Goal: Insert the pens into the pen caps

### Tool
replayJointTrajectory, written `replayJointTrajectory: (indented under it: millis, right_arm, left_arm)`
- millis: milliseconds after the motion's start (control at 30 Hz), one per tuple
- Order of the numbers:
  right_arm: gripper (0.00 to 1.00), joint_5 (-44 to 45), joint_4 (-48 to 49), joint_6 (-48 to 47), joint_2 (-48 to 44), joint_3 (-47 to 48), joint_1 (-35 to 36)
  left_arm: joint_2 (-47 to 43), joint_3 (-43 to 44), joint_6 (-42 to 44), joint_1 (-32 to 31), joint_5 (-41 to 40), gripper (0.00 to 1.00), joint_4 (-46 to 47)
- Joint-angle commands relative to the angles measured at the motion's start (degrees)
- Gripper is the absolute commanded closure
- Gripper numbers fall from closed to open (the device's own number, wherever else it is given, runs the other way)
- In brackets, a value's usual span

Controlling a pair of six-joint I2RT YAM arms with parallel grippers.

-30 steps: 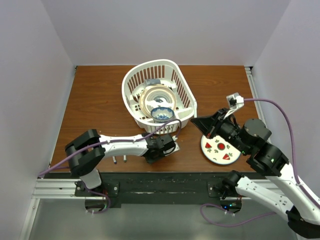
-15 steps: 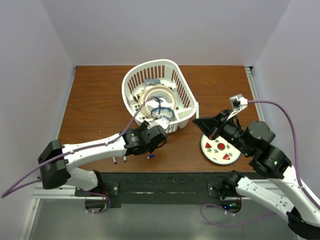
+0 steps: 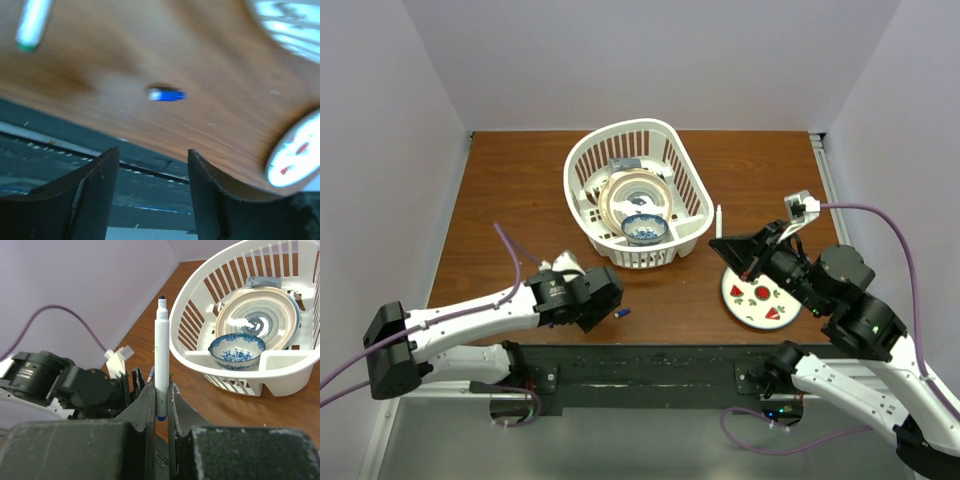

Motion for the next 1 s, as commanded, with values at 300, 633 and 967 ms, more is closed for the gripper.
replayJointTrajectory:
  millis: [300, 633, 967]
  right_arm:
    - [1.00, 1.90, -1.50, -0.53, -2.45, 0.25, 0.21]
    - [1.00, 1.19, -1.94, -1.76, -2.18, 0.60, 0.21]
    - [1.00, 1.72, -2.29, -3.08, -2.36, 0.07, 0.21]
  left_arm:
    - [7.01, -0.54, -31.30, 0.07, 4.57, 0.36, 5.13]
    - [12.02, -2.47, -29.12, 8.15, 10.28, 0.37, 12.78]
    - [16.15, -2.57, -28.77, 8.60, 14.86, 0.36, 13.31]
